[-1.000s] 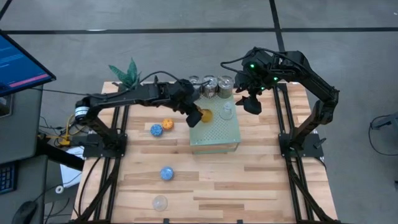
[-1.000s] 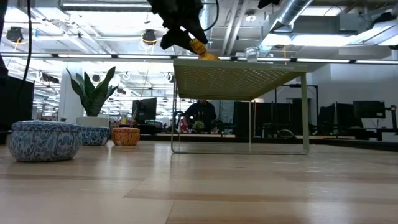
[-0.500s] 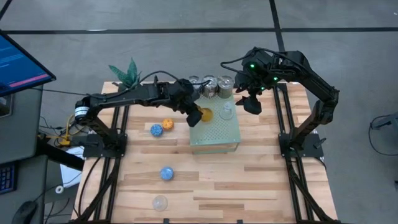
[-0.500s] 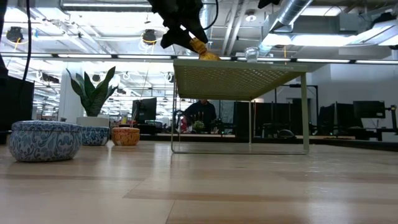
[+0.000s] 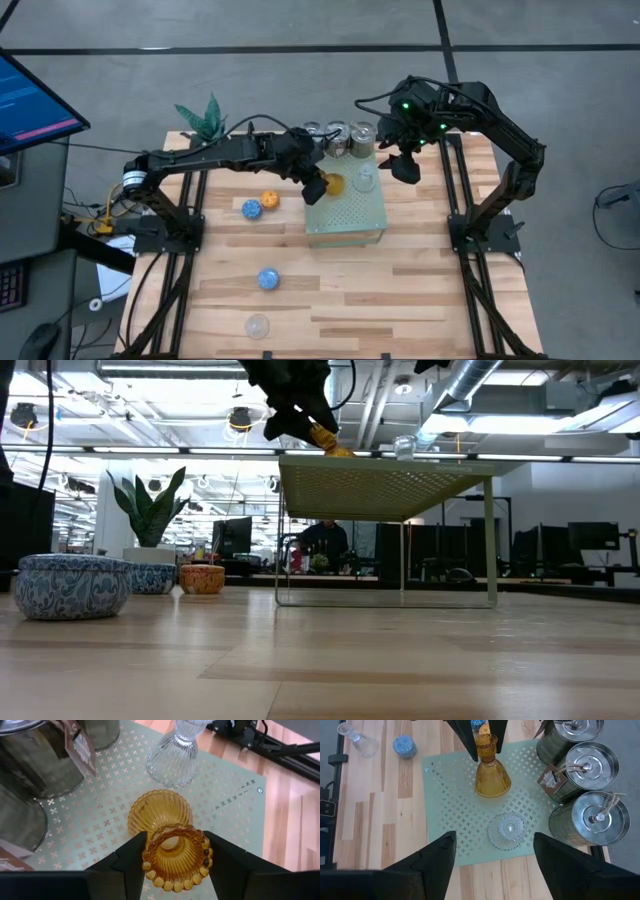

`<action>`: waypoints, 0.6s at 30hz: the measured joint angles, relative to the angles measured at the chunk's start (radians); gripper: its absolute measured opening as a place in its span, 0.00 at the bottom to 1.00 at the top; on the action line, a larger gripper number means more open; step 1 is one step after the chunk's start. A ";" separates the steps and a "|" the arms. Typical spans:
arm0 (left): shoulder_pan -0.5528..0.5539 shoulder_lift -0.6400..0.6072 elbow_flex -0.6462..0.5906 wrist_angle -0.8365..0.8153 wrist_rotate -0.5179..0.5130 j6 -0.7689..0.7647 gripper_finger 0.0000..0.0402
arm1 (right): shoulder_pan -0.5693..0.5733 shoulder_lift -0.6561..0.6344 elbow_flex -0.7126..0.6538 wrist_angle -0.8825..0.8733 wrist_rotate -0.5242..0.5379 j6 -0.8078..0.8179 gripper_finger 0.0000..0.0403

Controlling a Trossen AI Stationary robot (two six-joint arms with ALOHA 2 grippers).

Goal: Pick & Place candle stick holders
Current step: Put the yellow candle holder on the shelf

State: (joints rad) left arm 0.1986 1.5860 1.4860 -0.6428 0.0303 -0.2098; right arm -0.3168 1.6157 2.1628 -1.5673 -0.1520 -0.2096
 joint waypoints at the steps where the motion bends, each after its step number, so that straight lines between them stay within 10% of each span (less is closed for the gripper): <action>1: 0.000 0.000 0.000 0.000 0.000 0.007 0.45 | 0.000 0.000 0.000 0.000 0.000 0.000 0.64; 18: 0.003 -0.024 0.000 0.056 -0.006 0.076 0.59 | 0.000 0.000 0.000 0.001 0.000 -0.008 0.64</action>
State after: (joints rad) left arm 0.2016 1.5617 1.4857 -0.5870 0.0246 -0.1336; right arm -0.3168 1.6157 2.1628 -1.5665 -0.1520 -0.2180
